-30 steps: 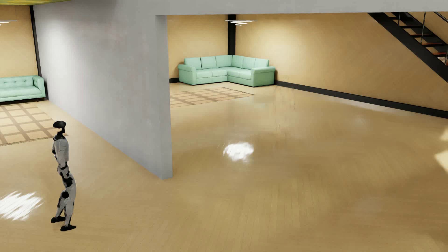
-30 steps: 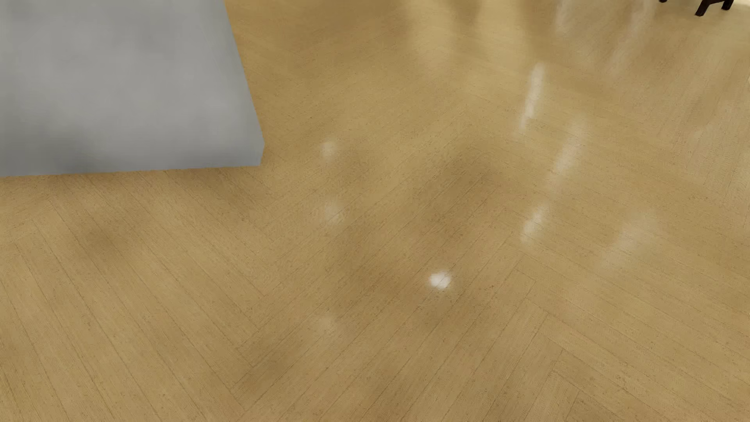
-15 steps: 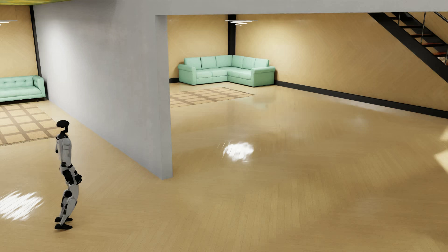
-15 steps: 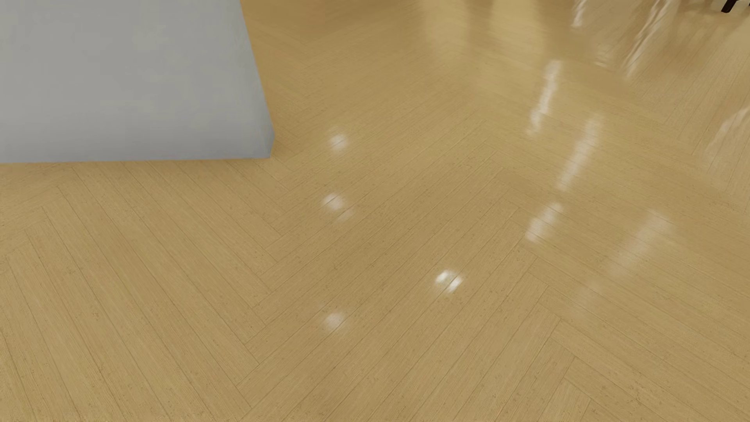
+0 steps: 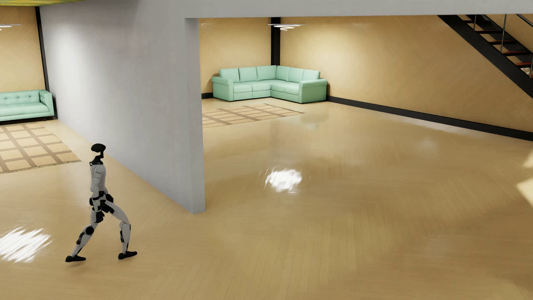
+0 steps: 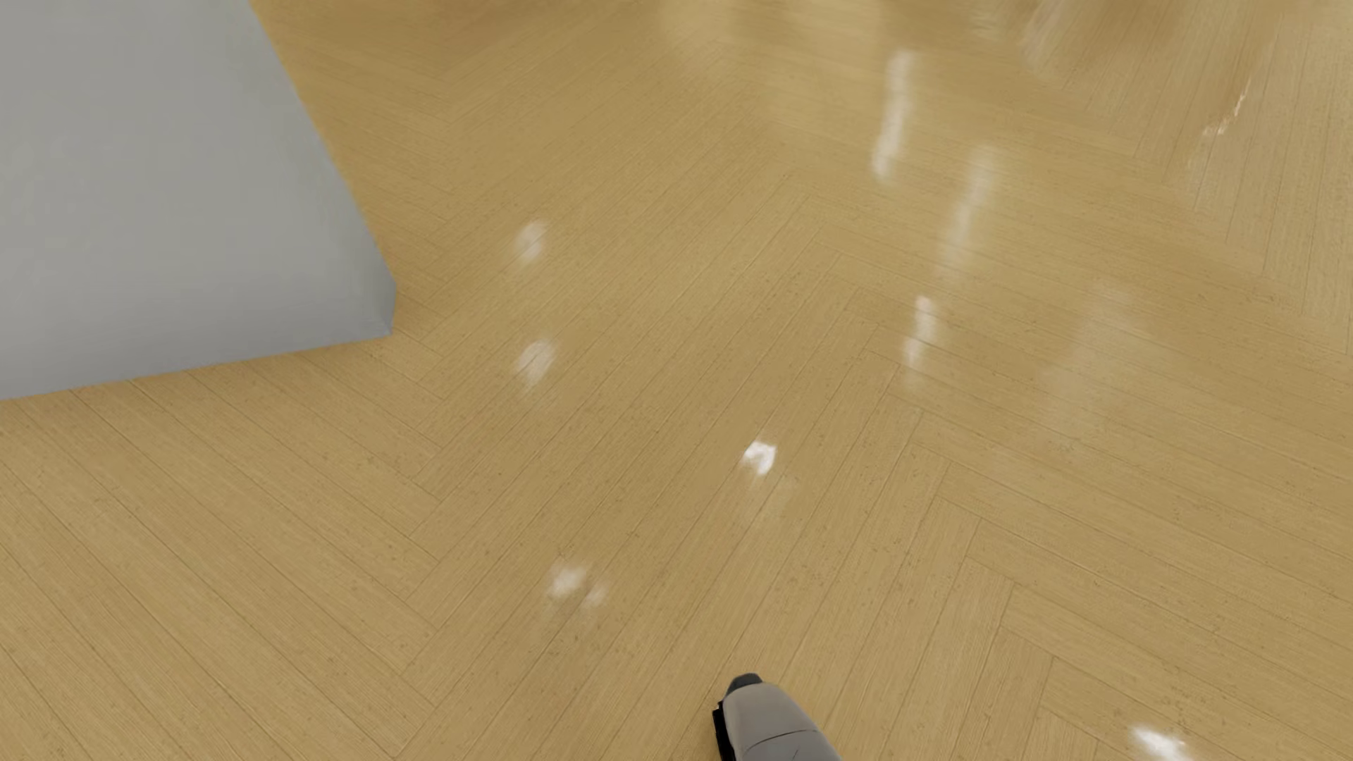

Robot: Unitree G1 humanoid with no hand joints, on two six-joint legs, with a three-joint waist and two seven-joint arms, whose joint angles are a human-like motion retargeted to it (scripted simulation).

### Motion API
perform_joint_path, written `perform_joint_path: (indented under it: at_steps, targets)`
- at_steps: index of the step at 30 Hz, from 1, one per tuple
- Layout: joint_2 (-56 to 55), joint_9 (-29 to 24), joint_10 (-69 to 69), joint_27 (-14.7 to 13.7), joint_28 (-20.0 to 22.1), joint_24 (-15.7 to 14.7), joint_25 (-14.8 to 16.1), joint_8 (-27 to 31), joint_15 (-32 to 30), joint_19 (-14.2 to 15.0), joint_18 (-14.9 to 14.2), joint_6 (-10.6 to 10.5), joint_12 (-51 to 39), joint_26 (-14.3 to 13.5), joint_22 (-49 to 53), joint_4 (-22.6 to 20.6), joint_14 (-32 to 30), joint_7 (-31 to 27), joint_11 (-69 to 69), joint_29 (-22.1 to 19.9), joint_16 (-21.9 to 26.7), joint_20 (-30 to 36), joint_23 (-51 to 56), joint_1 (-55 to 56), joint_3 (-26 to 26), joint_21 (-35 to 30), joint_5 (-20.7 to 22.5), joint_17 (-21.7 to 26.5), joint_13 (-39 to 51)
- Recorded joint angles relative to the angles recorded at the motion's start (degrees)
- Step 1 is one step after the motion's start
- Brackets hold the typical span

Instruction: Go to the sofa

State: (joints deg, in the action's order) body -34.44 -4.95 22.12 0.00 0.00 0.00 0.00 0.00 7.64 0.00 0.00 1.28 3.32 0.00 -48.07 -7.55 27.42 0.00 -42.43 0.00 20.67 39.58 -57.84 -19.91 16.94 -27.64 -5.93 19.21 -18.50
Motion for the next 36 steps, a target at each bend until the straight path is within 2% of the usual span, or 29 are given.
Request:
perform_joint_path:
  at_steps: [1, 2, 4, 5, 6, 7, 9, 10, 11, 12, 13, 14, 15, 16, 17, 18, 19, 20, 21, 23, 24, 26, 29, 30, 32, 33, 34, 35, 36]
  targets:
    - [-1.6, 0.8, 1.9, 0.0, 0.0, 0.0, 0.0, 0.0, 1.8, 0.0, 0.0, -0.7, 1.0, 0.0, -2.6, 1.6, -3.3, 0.0, -4.3, 0.0, -1.5, -3.0, -0.5, 0.8, 1.5, 0.3, 0.6, -0.2, -0.1]
    - [0.0, 0.7, 5.0, 0.0, 0.0, 0.0, 0.0, 0.0, 3.8, 0.0, 0.0, -1.7, 1.7, 0.0, -3.4, 2.6, -8.7, 0.0, -7.2, 0.0, -1.4, 0.6, 0.4, 0.3, 1.9, -0.1, 1.3, 0.6, -0.7]
    - [3.9, 2.2, 21.0, 0.0, 0.0, 0.0, 0.0, 0.0, 8.3, 0.0, 0.0, -0.9, 5.0, 0.0, -3.8, 3.5, -27.8, 0.0, -9.5, 0.0, -1.1, 1.2, -1.2, 7.3, 0.5, -1.1, 2.0, -0.2, 0.3]
    - [8.6, 0.1, 33.4, 0.0, 0.0, 0.0, 0.0, 0.0, 10.3, 0.0, 0.0, -1.4, 5.6, 0.0, -4.1, 5.2, -33.4, 0.0, -8.7, 0.0, -1.6, 1.6, 0.1, 12.6, -0.5, 0.1, 4.2, -0.2, 1.0]
    - [12.1, -0.8, 45.4, 0.0, 0.0, 0.0, 0.0, 0.0, 11.7, 0.0, 0.0, -1.4, 7.1, 0.0, -2.9, 5.6, -33.2, 0.0, -7.2, 0.0, -1.2, 0.3, 1.5, 19.0, -4.6, 0.3, 6.2, -0.9, 1.7]
    - [17.6, -1.6, 52.7, 0.0, 0.0, 0.0, 0.0, 0.0, 12.4, 0.0, 0.0, -0.3, 7.7, 0.0, -3.7, 4.6, -31.8, 0.0, -4.6, 0.0, -0.7, 1.8, 2.3, 24.2, -7.4, -0.6, 6.0, -0.6, 2.5]
    - [27.0, -1.9, 49.6, 0.0, 0.0, 0.0, 0.0, 0.0, 12.4, 0.0, 0.0, 1.2, 10.2, 0.0, -3.6, 3.1, -33.7, 0.0, 2.2, 0.0, -1.5, -2.5, 6.2, 35.4, -15.1, -0.3, 5.8, -0.5, 3.7]
    - [32.6, -2.3, 40.3, 0.0, 0.0, 0.0, 0.0, 0.0, 11.8, 0.0, 0.0, 2.3, 11.9, 0.0, -2.0, 2.2, -37.0, 0.0, 5.9, 0.0, -0.9, -3.5, 8.2, 38.6, -18.5, 0.7, 5.3, -0.6, 4.1]
    - [36.9, -2.3, 29.4, 0.0, 0.0, 0.0, 0.0, 0.0, 11.3, 0.0, 0.0, 2.7, 12.1, 0.0, -2.3, 1.3, -40.4, 0.0, 9.6, 0.0, -0.2, -1.2, 10.1, 41.8, -20.8, 0.4, 4.9, 0.5, 5.1]
    - [41.1, -2.1, 18.6, 0.0, 0.0, 0.0, 0.0, 0.0, 11.8, 0.0, 0.0, 2.8, 13.2, 0.0, -1.7, 1.2, -40.4, 0.0, 12.0, 0.0, 0.2, -1.3, 11.8, 44.0, -22.6, 0.5, 4.7, 1.2, 6.4]
    - [44.8, -1.6, 9.1, 0.0, 0.0, 0.0, 0.0, 0.0, 12.8, 0.0, 0.0, 2.7, 13.7, 0.0, -1.8, 1.2, -33.0, 0.0, 14.0, 0.0, 0.1, -2.1, 13.3, 45.8, -24.5, 1.0, 4.7, 1.9, 7.4]
    - [47.7, -0.8, 3.4, 0.0, 0.0, 0.0, 0.0, 0.0, 13.9, 0.0, 0.0, 2.5, 14.4, 0.0, -1.2, 1.5, -20.2, 0.0, 14.7, 0.0, 0.3, -1.4, 14.4, 47.2, -25.4, 1.1, 4.6, 2.6, 8.7]
    - [49.5, -0.2, 3.2, 0.0, 0.0, 0.0, 0.0, 0.0, 14.8, 0.0, 0.0, 2.8, 14.7, 0.0, -2.4, 1.6, -12.0, 0.0, 14.3, 0.0, 0.1, -1.1, 14.5, 48.6, -26.4, 1.7, 4.1, 2.9, 9.8]
    - [51.2, -0.6, 3.4, 0.0, 0.0, 0.0, 0.0, 0.0, 14.8, 0.0, 0.0, 3.0, 14.9, 0.0, -2.3, 1.8, -16.3, 0.0, 13.5, 0.0, 0.4, -0.2, 14.1, 49.4, -28.4, 2.8, 4.0, 2.7, 10.2]
    - [52.5, -0.3, 7.0, 0.0, 0.0, 0.0, 0.0, 0.0, 12.2, 0.0, 0.0, 3.7, 15.2, 0.0, -2.7, 1.2, -30.1, 0.0, 11.6, 0.0, 0.4, -0.2, 13.5, 51.7, -29.1, 3.9, 3.1, 2.4, 9.9]
    - [51.9, 0.3, 11.5, 0.0, 0.0, 0.0, 0.0, 0.0, 6.1, 0.0, 0.0, 5.2, 15.1, 0.0, -3.3, 0.1, -41.1, 0.0, 8.0, 0.0, 0.2, 0.3, 12.5, 53.6, -29.5, 4.9, 1.7, 1.4, 9.1]
    - [50.7, -0.2, 15.4, 0.0, 0.0, 0.0, 0.0, 0.0, -4.3, 0.0, 0.0, 6.5, 14.7, 0.0, -4.6, -1.7, -43.4, 0.0, 0.0, 0.0, 0.2, 1.0, 10.8, 51.8, -28.2, 4.4, -0.1, 0.4, 8.1]
    - [45.2, 0.4, 17.0, 0.0, 0.0, 0.0, 0.0, 0.0, -14.1, 0.0, 0.0, 6.6, 13.9, 0.0, -5.5, -3.5, -42.7, 0.0, -11.4, 0.0, 0.0, 1.4, 9.1, 49.6, -26.2, 3.6, -0.9, 0.2, 6.9]
    - [38.1, 0.6, 17.0, 0.0, 0.0, 0.0, 0.0, 0.0, -13.8, 0.0, 0.0, 7.0, 13.5, 0.0, -4.2, -5.4, -40.5, 0.0, -24.0, 0.0, 0.1, 0.3, 8.5, 46.4, -24.3, 1.3, -2.3, 0.4, 6.4]
    - [28.1, -1.6, 12.1, 0.0, 0.0, 0.0, 0.0, 0.0, 0.8, 0.0, 0.0, 5.7, 10.4, 0.0, -4.1, -5.8, -32.2, 0.0, -36.2, 0.0, -0.2, -1.4, 8.1, 33.8, -18.3, -0.2, -2.3, 0.3, 5.3]
    - [22.4, -1.6, 10.1, 0.0, 0.0, 0.0, 0.0, 0.0, 5.1, 0.0, 0.0, 4.4, 8.8, 0.0, -3.0, -5.4, -28.0, 0.0, -35.3, 0.0, -0.1, -2.7, 8.0, 29.0, -14.7, -0.4, -1.3, 0.4, 4.5]
    - [15.9, -1.8, 4.9, 0.0, 0.0, 0.0, 0.0, 0.0, 6.6, 0.0, 0.0, 2.8, 5.9, 0.0, 1.9, -3.9, -18.3, 0.0, -22.0, 0.0, 2.0, -2.2, 9.1, 17.8, -8.1, -0.8, -1.2, 1.2, 1.8]
    - [9.9, 0.1, 0.8, 0.0, 0.0, 0.0, 0.0, 0.0, -1.6, 0.0, 0.0, 1.9, 0.6, 0.0, 4.0, -2.2, -5.9, 0.0, 7.7, 0.0, 2.9, -7.6, 6.8, 6.4, -4.0, 0.2, -1.5, 1.0, 0.4]
    - [9.0, 1.1, 1.0, 0.0, 0.0, 0.0, 0.0, 0.0, -3.3, 0.0, 0.0, 1.4, -0.5, 0.0, 5.0, -1.7, -5.6, 0.0, 13.6, 0.0, 3.2, -8.8, 6.2, 5.0, -3.2, 0.3, -1.6, 1.0, 0.1]
    - [7.3, 1.0, 3.8, 0.0, 0.0, 0.0, 0.0, 0.0, -0.1, 0.0, 0.0, 0.6, -0.5, 0.0, 6.6, 0.2, -10.1, 0.0, 9.9, 0.0, 3.5, -9.8, 4.3, 0.8, -1.3, 0.3, -0.5, 0.8, -0.2]
    - [8.2, 1.4, 7.9, 0.0, 0.0, 0.0, 0.0, 0.0, -2.1, 0.0, 0.0, 0.2, 1.3, 0.0, 6.9, 1.7, -15.2, 0.0, 5.7, 0.0, 2.9, -11.2, 2.7, -0.6, -0.3, -1.1, 0.6, 1.0, -0.4]
    - [6.9, 2.9, 16.4, 0.0, 0.0, 0.0, 0.0, 0.0, -3.7, 0.0, 0.0, -1.0, 2.9, 0.0, 5.4, 3.2, -23.9, 0.0, 1.0, 0.0, 1.3, -12.6, 1.2, 2.4, -0.1, -0.6, 1.6, 0.6, -0.6]
    - [9.5, 2.2, 28.5, 0.0, 0.0, 0.0, 0.0, 0.0, -1.2, 0.0, 0.0, -2.1, 4.7, 0.0, 3.2, 5.3, -32.3, 0.0, -3.0, 0.0, -0.2, -12.6, -0.4, 5.9, -0.8, 0.1, 3.9, 0.2, -0.8]
    - [12.8, 1.6, 42.9, 0.0, 0.0, 0.0, 0.0, 0.0, 1.6, 0.0, 0.0, -1.9, 5.5, 0.0, 2.1, 5.3, -34.3, 0.0, -3.2, 0.0, -0.5, -10.2, -0.5, 12.4, -2.7, 1.2, 5.1, -0.1, -0.4]
